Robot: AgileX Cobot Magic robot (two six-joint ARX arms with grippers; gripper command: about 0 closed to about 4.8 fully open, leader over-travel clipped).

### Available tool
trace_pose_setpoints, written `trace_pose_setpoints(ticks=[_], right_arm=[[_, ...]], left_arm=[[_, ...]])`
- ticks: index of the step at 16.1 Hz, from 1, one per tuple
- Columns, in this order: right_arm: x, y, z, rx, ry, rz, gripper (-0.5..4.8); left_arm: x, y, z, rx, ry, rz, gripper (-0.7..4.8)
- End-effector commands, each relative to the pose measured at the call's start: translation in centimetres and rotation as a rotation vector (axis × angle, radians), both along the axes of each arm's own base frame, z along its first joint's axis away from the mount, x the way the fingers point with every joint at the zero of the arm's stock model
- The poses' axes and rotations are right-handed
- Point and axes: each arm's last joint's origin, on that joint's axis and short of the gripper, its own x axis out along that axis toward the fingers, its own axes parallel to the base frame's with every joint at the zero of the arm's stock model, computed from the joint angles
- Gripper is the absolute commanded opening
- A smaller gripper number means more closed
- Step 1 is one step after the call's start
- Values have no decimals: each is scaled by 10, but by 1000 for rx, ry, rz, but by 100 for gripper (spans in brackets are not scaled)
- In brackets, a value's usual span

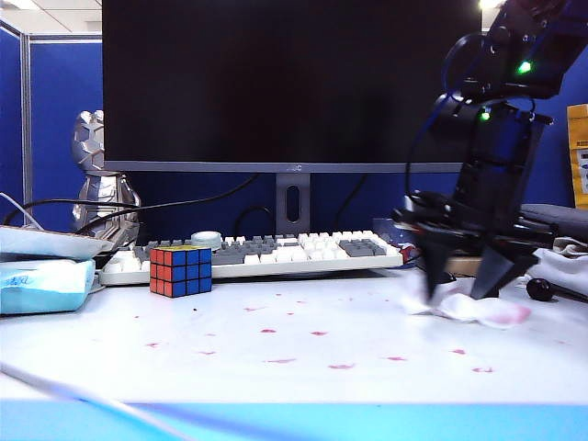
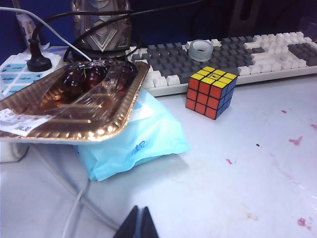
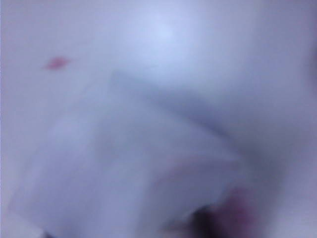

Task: Use the wet wipes on the table to wipe the cherry juice off the table, then put the wipes back on the table.

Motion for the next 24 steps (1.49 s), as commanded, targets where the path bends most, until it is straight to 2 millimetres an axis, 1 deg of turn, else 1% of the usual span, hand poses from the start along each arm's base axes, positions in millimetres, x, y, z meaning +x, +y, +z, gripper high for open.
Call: trace_pose_setpoints(ticks=[1,3,5,6,8,10,11,14,15,16,18,19,20,21,22,24], right_arm=[[-4,0,-10,-11,62,7,-6],[-5,1,-9,25,76,25,-6],[-4,11,-1,171,100,110,-6],[-5,20,5,203,110,172,-6],[-9,43,16,210,103,282,-6],[-20,78,26,213,86,395,-6],[-27,91,27,212,89,436,-6],[-46,121,22,197,119,522,-6],[-50,128,16,133,115,521,-6],[-50,130,11,37,96,482,-6],[-47,128,0,-119,70,422,-6],[-43,126,-8,-173,69,402,-6],[-41,124,-17,-190,85,403,-6],[-41,125,-21,-178,101,431,-6],[-43,127,-22,-126,131,473,-6],[-54,138,-21,39,219,558,-6]], left_arm=[[0,0,-1,-4,8,-4,-2],[0,0,-1,-3,8,-3,-2],[0,0,-1,-4,8,-3,-2],[0,0,-1,-4,8,-4,-2],[0,0,-1,-4,8,-4,-2],[0,0,-1,-4,8,-4,-2],[0,0,-1,-4,8,-4,-2],[0,0,-1,-4,8,-4,-2],[0,0,-1,-4,8,-4,-2],[0,0,-1,-4,8,-4,-2],[0,0,-1,-3,8,-3,-2],[0,0,-1,-4,8,-4,-2],[0,0,-1,-4,8,-4,-2],[0,0,-1,-3,8,-3,-2],[0,0,-1,-4,8,-4,-2],[0,0,-1,-3,8,-3,-2]])
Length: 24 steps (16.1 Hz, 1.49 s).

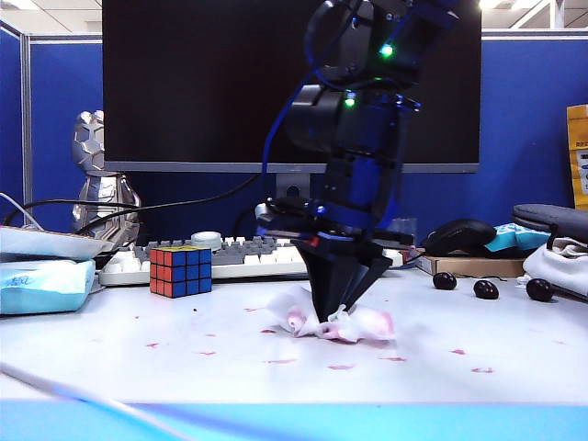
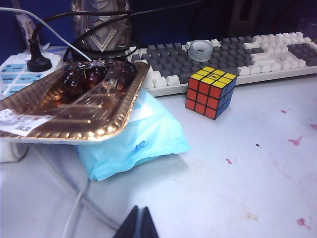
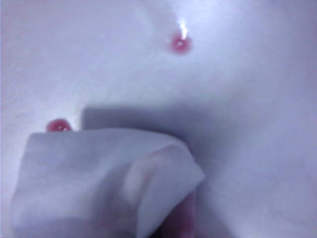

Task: Use the wet wipes on the table to wipe the cherry juice off the table, then put the wipes back on the table.

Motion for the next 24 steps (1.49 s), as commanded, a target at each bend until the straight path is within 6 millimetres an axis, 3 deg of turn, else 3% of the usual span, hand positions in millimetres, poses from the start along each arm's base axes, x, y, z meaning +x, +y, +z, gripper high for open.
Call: trace_pose_setpoints(ticks=[1,5,8,11,17,20,23,24], right_arm=[[-20,15,-16,155,242,128,-6],[-54,44,-14,237,367,299,-6],[-67,42,-18,-25,317,276,-6],[-52,16,-19,-262,238,156,-6],[-3,-55,-19,-351,225,-130,-6],[-5,-69,-18,-416,294,-169,-6],[-16,-65,-15,-241,503,-141,-6],[-22,-63,-14,-253,548,-116,-6]], left_arm=[[0,0,-1,-4,8,-5,-2],[0,0,-1,-3,8,-3,-2],[0,0,-1,-4,8,-4,-2],[0,0,-1,-4,8,-4,-2],[0,0,-1,-4,8,-3,-2],[0,0,-1,-3,9,-3,-2],[0,0,-1,-3,8,-3,-2],[0,0,-1,-4,8,-4,-2]])
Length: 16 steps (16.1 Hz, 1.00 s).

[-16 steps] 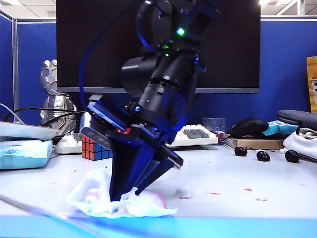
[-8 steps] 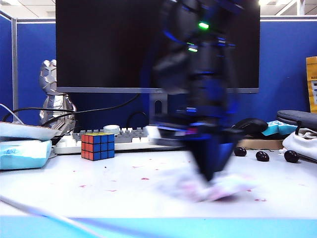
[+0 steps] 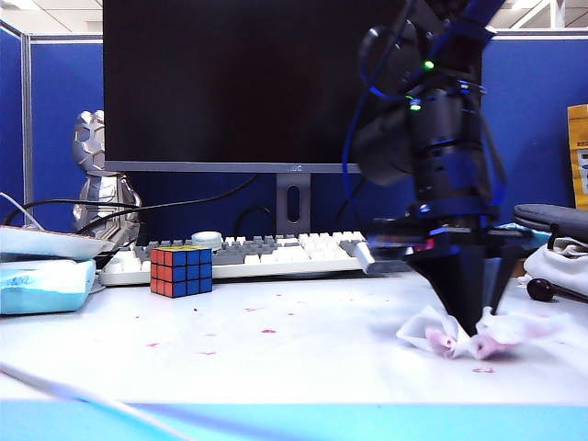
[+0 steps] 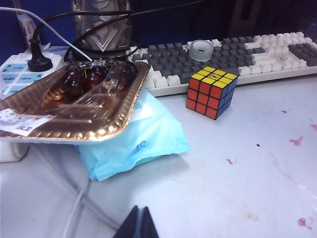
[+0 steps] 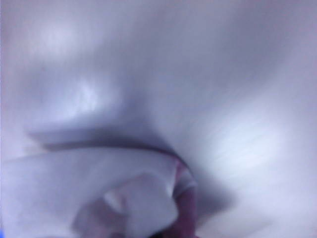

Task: Use the wet wipes on the table to wipe the cherry juice off the table, then put the wipes back on the table.

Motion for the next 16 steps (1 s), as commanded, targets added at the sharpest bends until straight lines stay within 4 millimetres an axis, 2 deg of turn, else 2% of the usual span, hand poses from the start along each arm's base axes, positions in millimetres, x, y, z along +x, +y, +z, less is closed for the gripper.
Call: trace_pose_setpoints(ticks=[1,4,6,8,11,12,16], right_arm=[[-17,4,-11,44,208,41,-6],[-15,6,-12,61,176,58,-6],[-5,8,-15,-15,27,32,-6],[6,12,-17,-6,-101,19,-6],[24,27,-13,221,-238,8,-6],[29,34,-6,311,-254,14,-6],[38,64,26,489,-342,82,-6]], left_arm=[[0,0,-1,-4,8,-4,-2],[0,0,-1,-4,8,-4,-2],[0,0,-1,-3,8,-3,-2],[0,0,-1,-3,8,-3,-2],[0,0,-1,-4,8,-4,-2],[0,0,-1,-3,8,-3,-2],[0,0,-1,-3,8,-3,-2]])
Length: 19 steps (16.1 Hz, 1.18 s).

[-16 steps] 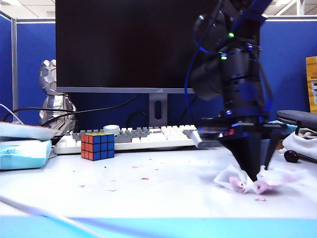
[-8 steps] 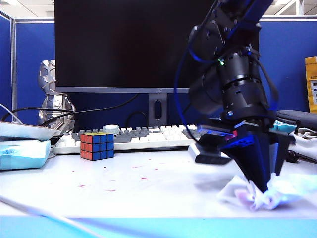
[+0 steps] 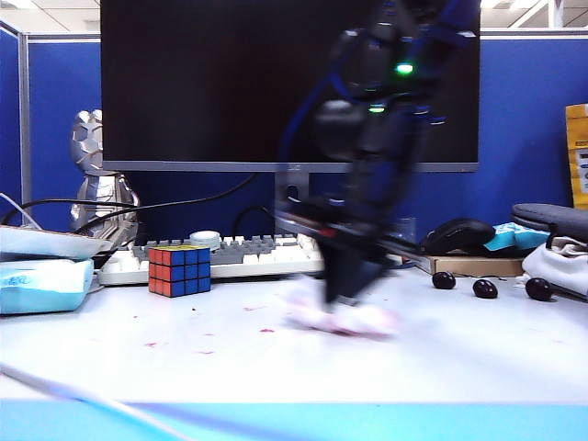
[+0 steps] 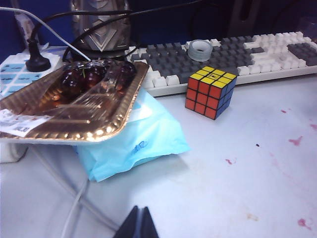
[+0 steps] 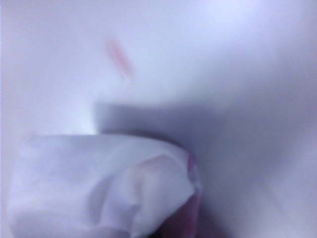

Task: Use the wet wipes on the table to wipe the cherry juice off the table, then put the wipes back on the table.

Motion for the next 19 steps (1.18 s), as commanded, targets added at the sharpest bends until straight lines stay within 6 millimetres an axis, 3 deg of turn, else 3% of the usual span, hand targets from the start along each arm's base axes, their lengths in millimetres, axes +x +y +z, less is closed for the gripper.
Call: trace_pose_setpoints(ticks=[1,3,6,10,12,14,16,19], right_arm=[[2,24,27,162,-49,82,-6],[-13,49,29,161,-27,159,-6],[-22,63,8,-8,-58,154,-6],[-7,43,-13,-296,-138,19,-6],[-2,36,-14,-250,-99,34,-6],[-16,45,-15,-87,52,198,-6],[-40,61,-15,-81,136,340,-6],[-61,79,-15,-110,130,450,-6]], left_arm=[[0,0,-1,-3,8,-3,-2],[0,0,-1,-3,8,-3,-2],[0,0,-1,-4,8,-4,-2],[0,0,-1,-4,8,-3,-2],[0,0,-1,-4,8,-4,-2],[0,0,-1,-4,8,-3,-2],[0,0,-1,-4,8,-4,-2],[0,0,-1,-4,8,-4,-2]])
